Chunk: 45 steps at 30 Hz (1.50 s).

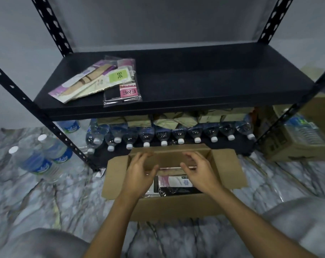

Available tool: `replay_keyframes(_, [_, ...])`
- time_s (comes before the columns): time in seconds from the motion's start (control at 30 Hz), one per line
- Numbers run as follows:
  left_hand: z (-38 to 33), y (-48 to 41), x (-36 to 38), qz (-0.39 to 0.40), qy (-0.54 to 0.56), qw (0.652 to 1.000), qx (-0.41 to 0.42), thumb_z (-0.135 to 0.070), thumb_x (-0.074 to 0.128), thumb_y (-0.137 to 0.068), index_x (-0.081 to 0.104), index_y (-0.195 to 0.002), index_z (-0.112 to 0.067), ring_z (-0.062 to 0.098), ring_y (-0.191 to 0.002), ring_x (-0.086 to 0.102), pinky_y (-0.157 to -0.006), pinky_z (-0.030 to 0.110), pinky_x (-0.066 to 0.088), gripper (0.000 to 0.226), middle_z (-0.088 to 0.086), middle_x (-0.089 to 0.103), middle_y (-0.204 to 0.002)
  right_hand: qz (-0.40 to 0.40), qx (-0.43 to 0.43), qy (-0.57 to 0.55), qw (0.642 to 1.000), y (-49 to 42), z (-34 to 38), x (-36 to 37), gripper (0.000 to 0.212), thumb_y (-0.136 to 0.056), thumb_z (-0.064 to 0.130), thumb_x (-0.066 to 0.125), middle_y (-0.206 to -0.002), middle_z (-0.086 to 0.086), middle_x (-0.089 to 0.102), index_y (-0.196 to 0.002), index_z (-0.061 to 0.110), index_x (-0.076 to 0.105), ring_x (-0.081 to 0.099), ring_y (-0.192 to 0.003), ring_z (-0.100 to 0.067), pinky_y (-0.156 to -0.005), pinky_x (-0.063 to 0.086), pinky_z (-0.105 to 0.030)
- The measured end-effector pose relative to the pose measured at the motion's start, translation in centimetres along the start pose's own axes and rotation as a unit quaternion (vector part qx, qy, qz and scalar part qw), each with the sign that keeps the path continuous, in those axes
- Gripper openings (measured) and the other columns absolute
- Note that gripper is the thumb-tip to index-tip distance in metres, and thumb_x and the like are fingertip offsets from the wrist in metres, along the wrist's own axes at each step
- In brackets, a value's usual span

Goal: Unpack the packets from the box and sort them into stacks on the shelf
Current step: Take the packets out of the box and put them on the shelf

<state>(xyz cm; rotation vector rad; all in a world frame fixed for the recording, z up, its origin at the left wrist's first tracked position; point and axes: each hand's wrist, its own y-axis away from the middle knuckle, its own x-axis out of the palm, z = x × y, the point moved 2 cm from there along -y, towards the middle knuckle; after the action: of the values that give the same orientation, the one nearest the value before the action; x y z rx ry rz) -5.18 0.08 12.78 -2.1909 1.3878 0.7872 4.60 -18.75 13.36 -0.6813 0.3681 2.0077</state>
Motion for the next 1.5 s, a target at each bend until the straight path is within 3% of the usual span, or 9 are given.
replay_keyframes(0.23, [2.9,0.3,4.0,0.042,-0.014,0.999,-0.029,-0.03,0.069,-0.086,0.062,-0.118,-0.019,0.012,-0.111,0.057,-0.094,0.027,0.045,0.035,-0.009,0.056,-0.116,0.022,0.037,0.009,0.999,-0.1,-4.3,1.1,0.036,-0.085,0.025,0.067,-0.111,0.011,0.054,-0.12,0.02,0.06,0.058,-0.106,-0.011,-0.091,0.052,-0.042])
replay_keyframes(0.47, [4.9,-0.7,7.7,0.095,-0.016,0.994,-0.055,-0.025,0.07,-0.086,0.06,-0.121,-0.018,0.017,-0.107,0.056,-0.089,0.03,0.045,0.038,-0.004,0.055,-0.117,0.067,0.067,0.047,0.994,-1.0,-7.7,3.0,0.039,-0.083,0.027,0.069,-0.11,0.011,0.053,-0.12,0.02,0.06,0.057,-0.102,-0.012,-0.092,0.05,-0.039])
replay_keyframes(0.67, [7.9,-2.9,11.9,0.166,-0.05,0.982,-0.075,-0.018,0.076,-0.077,0.06,-0.122,-0.016,0.023,-0.115,0.055,-0.093,0.032,0.046,0.048,0.004,0.053,-0.126,0.127,0.062,0.119,0.983,-2.8,-11.1,5.6,0.035,-0.079,0.021,0.07,-0.115,-0.005,0.062,-0.113,0.013,0.063,0.058,-0.107,-0.024,-0.095,0.045,-0.035])
replay_keyframes(0.93, [12.2,-5.0,16.0,0.281,-0.22,0.932,-0.065,-0.03,0.079,-0.073,0.051,-0.132,-0.022,0.026,-0.131,0.035,-0.096,0.049,0.047,0.066,0.006,0.037,-0.137,0.222,0.081,0.236,0.943,-5.4,-17.0,8.2,0.045,-0.077,0.028,0.071,-0.127,-0.006,0.055,-0.119,0.018,0.059,0.048,-0.12,-0.026,-0.099,0.043,-0.038])
replay_keyframes(1.07, [13.5,-5.5,17.0,0.286,-0.214,0.933,-0.041,-0.02,0.085,-0.066,0.056,-0.127,-0.02,0.029,-0.132,0.032,-0.099,0.045,0.046,0.067,0.006,0.038,-0.136,0.193,0.09,0.245,0.946,-6.5,-18.3,8.7,0.045,-0.076,0.031,0.073,-0.127,-0.004,0.051,-0.117,0.017,0.058,0.044,-0.122,-0.026,-0.101,0.041,-0.041])
replay_keyframes(1.23, [14.1,-6.0,17.1,0.264,-0.166,0.949,-0.049,0.001,0.079,-0.068,0.06,-0.128,-0.013,0.03,-0.127,0.039,-0.108,0.028,0.033,0.064,0.009,0.044,-0.135,0.155,0.066,0.28,0.945,-7.3,-18.0,9.0,0.042,-0.076,0.026,0.071,-0.12,-0.006,0.051,-0.114,0.016,0.059,0.043,-0.115,-0.029,-0.096,0.041,-0.042])
replay_keyframes(1.33, [14.3,-5.6,17.0,0.249,-0.139,0.955,-0.082,0.007,0.076,-0.068,0.062,-0.125,-0.011,0.029,-0.118,0.049,-0.102,0.024,0.038,0.061,0.01,0.045,-0.127,0.153,0.067,0.297,0.94,-7.6,-18.0,8.9,0.04,-0.077,0.025,0.071,-0.121,-0.006,0.052,-0.114,0.018,0.06,0.043,-0.115,-0.03,-0.096,0.039,-0.041])
replay_keyframes(1.43, [14.2,-5.3,16.4,0.195,-0.081,0.965,-0.157,0.007,0.077,-0.066,0.06,-0.115,-0.009,0.025,-0.099,0.054,-0.077,0.006,0.038,0.054,0.011,0.043,-0.123,0.153,0.077,0.294,0.94,-7.5,-17.9,8.7,0.036,-0.078,0.023,0.07,-0.122,-0.005,0.052,-0.114,0.02,0.061,0.043,-0.116,-0.029,-0.1,0.037,-0.042])
replay_keyframes(1.5, [14.0,-5.2,16.0,0.157,-0.038,0.963,-0.216,-0.001,0.079,-0.068,0.053,-0.109,-0.009,0.021,-0.087,0.051,-0.067,0.009,0.037,0.049,0.012,0.045,-0.119,0.148,0.08,0.295,0.941,-7.4,-17.8,8.7,0.035,-0.08,0.023,0.068,-0.12,-0.004,0.052,-0.113,0.021,0.061,0.043,-0.116,-0.028,-0.1,0.037,-0.041])
